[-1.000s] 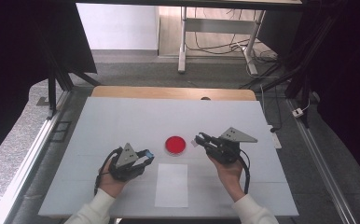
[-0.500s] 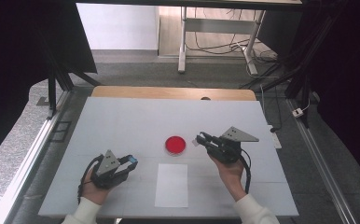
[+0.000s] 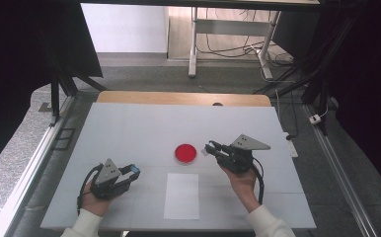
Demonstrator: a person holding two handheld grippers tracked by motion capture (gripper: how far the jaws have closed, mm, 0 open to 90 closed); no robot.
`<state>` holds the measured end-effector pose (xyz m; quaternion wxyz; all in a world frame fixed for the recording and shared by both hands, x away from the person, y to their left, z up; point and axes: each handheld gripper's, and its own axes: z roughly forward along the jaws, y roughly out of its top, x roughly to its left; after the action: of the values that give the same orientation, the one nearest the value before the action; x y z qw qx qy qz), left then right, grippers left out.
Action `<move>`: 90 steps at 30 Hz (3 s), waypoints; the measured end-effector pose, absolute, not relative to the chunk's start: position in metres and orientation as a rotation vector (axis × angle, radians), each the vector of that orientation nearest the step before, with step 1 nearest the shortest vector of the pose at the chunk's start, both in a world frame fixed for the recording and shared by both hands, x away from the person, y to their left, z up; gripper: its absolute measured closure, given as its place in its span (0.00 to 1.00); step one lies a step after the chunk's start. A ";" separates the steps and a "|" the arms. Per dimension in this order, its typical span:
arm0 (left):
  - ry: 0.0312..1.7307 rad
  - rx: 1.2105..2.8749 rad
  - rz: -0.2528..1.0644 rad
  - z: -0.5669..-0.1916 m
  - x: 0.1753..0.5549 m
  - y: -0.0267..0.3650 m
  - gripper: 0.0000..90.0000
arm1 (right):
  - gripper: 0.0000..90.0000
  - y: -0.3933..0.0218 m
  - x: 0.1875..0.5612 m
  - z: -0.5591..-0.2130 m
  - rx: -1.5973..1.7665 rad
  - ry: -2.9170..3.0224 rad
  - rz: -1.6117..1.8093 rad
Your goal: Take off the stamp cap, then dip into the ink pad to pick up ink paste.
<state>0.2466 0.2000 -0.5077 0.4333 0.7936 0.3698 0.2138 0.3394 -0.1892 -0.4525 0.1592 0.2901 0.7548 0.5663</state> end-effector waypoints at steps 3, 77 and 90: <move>0.921 1.980 0.531 -0.508 0.247 0.200 0.72 | 0.83 -0.188 0.339 -0.452 0.811 2.162 1.607; 0.908 2.012 0.530 -0.512 0.251 0.197 0.72 | 0.83 -0.118 0.398 -0.502 0.773 2.417 1.321; 0.908 2.013 0.529 -0.512 0.251 0.197 0.72 | 0.83 -0.117 0.399 -0.505 0.767 2.425 1.297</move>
<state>0.2512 0.1967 -0.5116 0.4219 0.8037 0.3625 0.2113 0.3995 -0.1170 -0.5049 0.1428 0.2657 0.8407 0.4498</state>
